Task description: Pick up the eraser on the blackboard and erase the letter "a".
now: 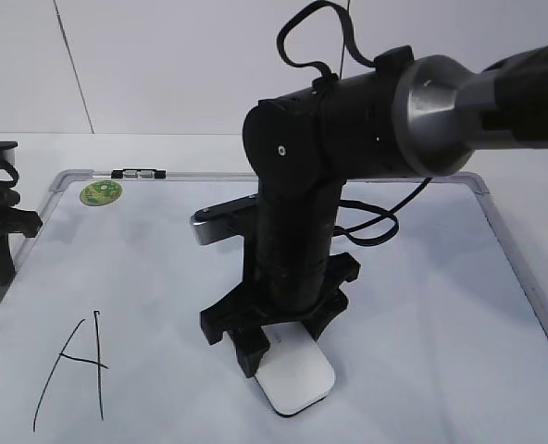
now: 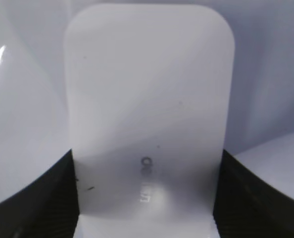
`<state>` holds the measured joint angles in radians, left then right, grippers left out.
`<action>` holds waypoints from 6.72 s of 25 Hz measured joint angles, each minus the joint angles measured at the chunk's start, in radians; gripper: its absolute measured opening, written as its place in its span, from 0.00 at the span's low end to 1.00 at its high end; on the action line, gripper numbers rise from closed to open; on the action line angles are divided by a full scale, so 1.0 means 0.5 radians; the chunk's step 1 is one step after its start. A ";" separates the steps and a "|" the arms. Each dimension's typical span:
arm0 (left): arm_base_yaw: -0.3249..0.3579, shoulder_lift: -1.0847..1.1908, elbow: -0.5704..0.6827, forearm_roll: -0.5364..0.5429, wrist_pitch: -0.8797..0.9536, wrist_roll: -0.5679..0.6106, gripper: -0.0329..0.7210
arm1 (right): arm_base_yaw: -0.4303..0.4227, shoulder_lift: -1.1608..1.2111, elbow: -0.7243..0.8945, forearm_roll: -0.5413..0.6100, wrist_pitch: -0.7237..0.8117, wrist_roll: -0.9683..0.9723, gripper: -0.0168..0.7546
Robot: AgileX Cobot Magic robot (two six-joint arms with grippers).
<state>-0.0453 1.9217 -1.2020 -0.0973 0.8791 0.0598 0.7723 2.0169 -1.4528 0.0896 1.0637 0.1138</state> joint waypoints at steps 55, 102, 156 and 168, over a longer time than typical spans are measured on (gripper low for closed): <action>0.000 0.000 -0.001 -0.007 0.012 0.000 0.07 | -1.339 -0.503 0.597 -0.179 -0.281 -0.228 0.72; 0.000 0.000 -0.001 -0.007 0.016 0.000 0.08 | -1.339 -0.448 0.139 -0.023 0.294 -0.228 0.77; 0.000 -2.707 0.684 0.025 0.745 0.041 0.37 | -1.339 -3.143 1.510 -0.031 0.382 -0.278 0.77; 0.000 -3.376 1.166 0.026 0.590 0.063 0.37 | -1.339 -3.759 1.793 -0.046 0.309 -0.489 0.77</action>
<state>-0.0453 0.2336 -0.6190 -0.0844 1.1743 0.0911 0.1026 0.1371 -0.5562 0.0668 1.2185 -0.1307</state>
